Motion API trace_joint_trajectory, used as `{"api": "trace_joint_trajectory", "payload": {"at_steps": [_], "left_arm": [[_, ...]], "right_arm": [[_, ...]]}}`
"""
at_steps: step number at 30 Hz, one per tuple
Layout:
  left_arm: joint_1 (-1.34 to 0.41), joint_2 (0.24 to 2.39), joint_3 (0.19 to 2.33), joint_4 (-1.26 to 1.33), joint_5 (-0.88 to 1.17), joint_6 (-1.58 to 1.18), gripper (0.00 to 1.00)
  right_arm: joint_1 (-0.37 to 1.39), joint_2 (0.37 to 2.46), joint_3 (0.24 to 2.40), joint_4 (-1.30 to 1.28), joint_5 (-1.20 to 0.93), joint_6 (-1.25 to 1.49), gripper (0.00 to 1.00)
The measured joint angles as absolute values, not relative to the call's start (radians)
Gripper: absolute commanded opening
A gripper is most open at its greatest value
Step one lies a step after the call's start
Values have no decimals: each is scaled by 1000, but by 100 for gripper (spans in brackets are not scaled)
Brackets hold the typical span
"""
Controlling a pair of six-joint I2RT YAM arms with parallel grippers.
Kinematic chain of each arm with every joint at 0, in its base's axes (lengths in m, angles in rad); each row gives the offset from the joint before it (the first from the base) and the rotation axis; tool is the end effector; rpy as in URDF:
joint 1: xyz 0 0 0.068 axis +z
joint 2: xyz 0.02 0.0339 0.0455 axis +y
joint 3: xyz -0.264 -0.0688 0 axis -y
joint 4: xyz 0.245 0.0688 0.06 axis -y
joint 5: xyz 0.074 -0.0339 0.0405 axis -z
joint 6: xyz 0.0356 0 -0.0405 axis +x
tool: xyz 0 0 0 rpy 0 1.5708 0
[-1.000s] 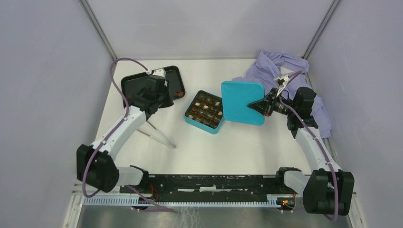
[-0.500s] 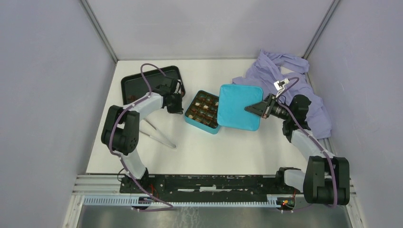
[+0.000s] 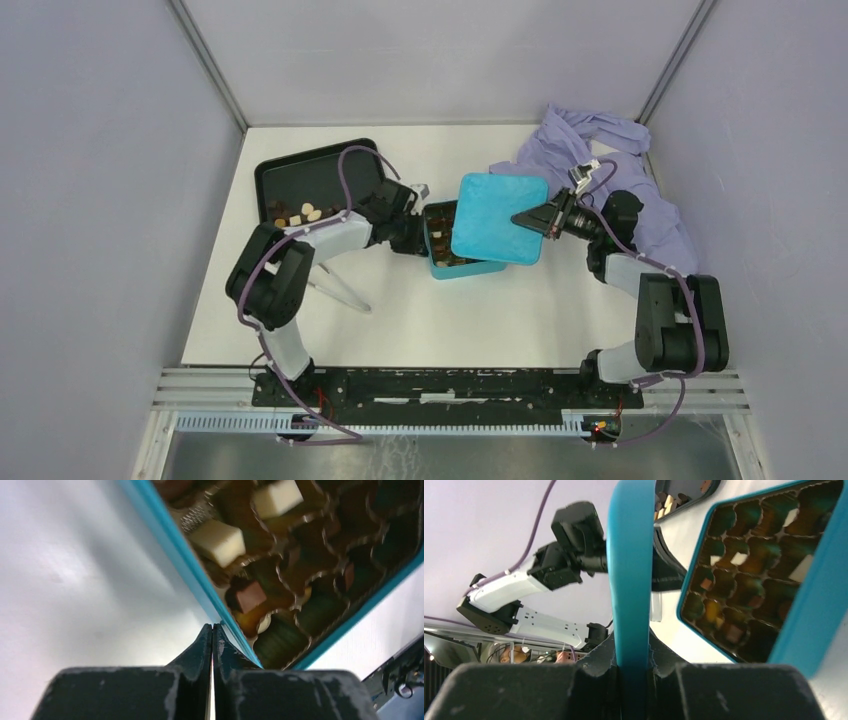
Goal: Pack the chocolate
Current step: Move the packing box to the center of the board, then close the box lid on the packing box.
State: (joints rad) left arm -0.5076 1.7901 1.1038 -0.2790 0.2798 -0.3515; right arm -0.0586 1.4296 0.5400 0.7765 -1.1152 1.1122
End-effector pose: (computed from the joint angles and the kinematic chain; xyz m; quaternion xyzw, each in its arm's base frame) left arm 0.3156 -0.1868 0.1734 0.1151 0.9391 -0.2440 0.2130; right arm 0.2742 0.0159 0.2122 0.0560 0.7223 0.6253 0.2901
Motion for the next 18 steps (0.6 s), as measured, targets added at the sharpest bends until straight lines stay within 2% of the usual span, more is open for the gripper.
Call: {"api": "trace_joint_trajectory", "payload": {"at_steps": [2, 5, 9, 14, 18], "left_arm": [[-554, 1790, 1081, -246, 281, -367, 9], [-587, 1774, 1039, -221, 237, -413, 31], [-562, 1663, 965, -237, 119, -481, 52], [-516, 1402, 881, -218, 52, -556, 69], [-504, 1285, 822, -128, 79, -634, 75]], "right_arm": [[-59, 1459, 565, 801, -1127, 1128, 0], [-54, 1501, 611, 818, -1152, 1131, 1], [-43, 1565, 688, 797, -1195, 1079, 3], [16, 1673, 930, 438, -1234, 754, 3], [82, 1746, 1061, 211, -1233, 550, 4]]}}
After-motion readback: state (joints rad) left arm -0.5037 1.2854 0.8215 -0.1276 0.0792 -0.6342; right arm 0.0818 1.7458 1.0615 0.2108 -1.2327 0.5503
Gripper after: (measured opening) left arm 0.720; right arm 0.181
